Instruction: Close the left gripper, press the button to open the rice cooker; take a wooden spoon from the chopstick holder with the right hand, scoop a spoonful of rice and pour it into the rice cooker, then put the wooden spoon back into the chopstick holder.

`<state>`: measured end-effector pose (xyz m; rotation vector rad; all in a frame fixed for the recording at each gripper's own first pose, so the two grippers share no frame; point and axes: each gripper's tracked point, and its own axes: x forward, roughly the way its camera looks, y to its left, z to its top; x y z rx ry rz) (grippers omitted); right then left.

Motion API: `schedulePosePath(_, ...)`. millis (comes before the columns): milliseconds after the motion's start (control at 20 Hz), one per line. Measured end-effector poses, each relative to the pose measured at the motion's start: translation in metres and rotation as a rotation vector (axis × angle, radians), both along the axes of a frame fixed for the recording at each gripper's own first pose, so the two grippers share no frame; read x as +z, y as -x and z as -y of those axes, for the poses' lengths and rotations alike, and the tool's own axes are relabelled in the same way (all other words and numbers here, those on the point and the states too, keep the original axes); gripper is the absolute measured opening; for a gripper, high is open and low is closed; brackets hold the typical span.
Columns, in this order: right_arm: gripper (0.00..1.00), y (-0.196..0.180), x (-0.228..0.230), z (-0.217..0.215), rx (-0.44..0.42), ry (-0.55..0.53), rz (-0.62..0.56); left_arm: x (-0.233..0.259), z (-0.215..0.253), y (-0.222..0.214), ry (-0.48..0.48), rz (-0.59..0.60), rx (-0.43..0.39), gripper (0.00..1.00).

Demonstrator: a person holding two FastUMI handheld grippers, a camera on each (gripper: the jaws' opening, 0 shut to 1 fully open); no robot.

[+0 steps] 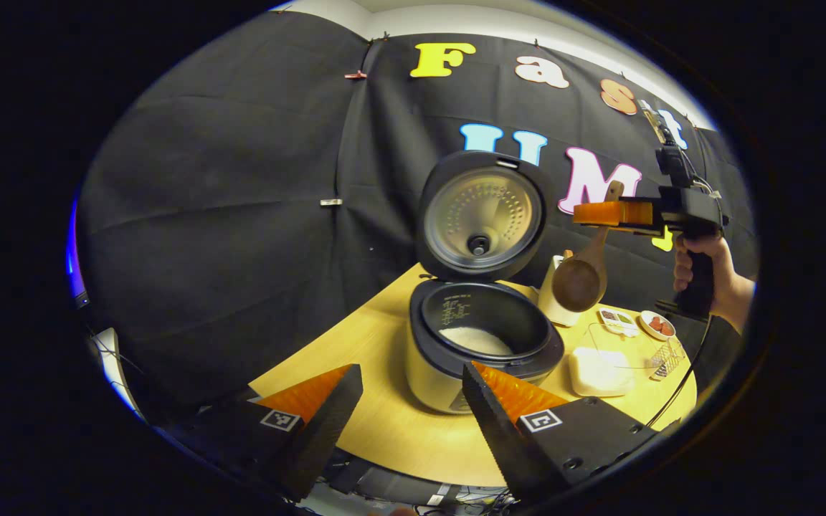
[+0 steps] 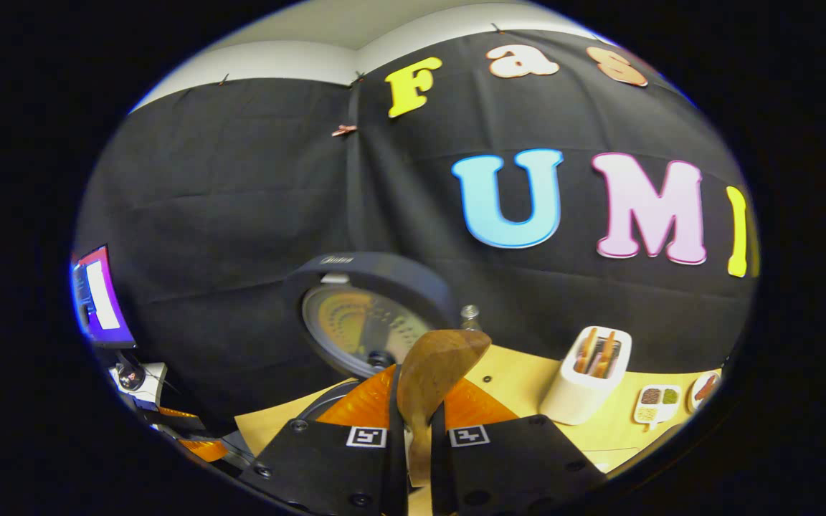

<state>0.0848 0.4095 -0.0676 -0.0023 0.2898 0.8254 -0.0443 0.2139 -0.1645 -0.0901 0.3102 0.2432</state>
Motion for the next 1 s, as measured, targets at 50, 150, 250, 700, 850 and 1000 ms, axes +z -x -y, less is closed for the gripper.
schedulePosePath(50,0.17,-0.01,0.012,0.02,-0.043,-0.013,0.016,-0.002,0.009,-0.005,-0.005,0.001,-0.026,0.95)
schedulePosePath(150,0.17,-0.029,0.027,0.066,-0.14,-0.034,0.032,-0.006,0.027,-0.013,-0.014,-0.009,-0.085,0.95)
schedulePosePath(250,0.17,-0.044,0.038,0.121,-0.25,-0.052,0.03,-0.003,0.043,-0.021,-0.02,0.005,-0.136,0.96)
schedulePosePath(700,0.17,-0.077,0.034,0.363,-0.727,-0.113,-0.025,0.014,0.109,-0.052,-0.024,0.033,-0.24,0.95)
schedulePosePath(850,0.17,-0.085,0.024,0.422,-0.84,-0.179,-0.07,0.024,0.129,-0.055,-0.056,0.042,-0.24,0.95)
schedulePosePath(1000,0.17,-0.098,0.002,0.469,-0.91,-0.226,-0.117,0.035,0.153,-0.056,-0.037,0.06,-0.237,0.95)
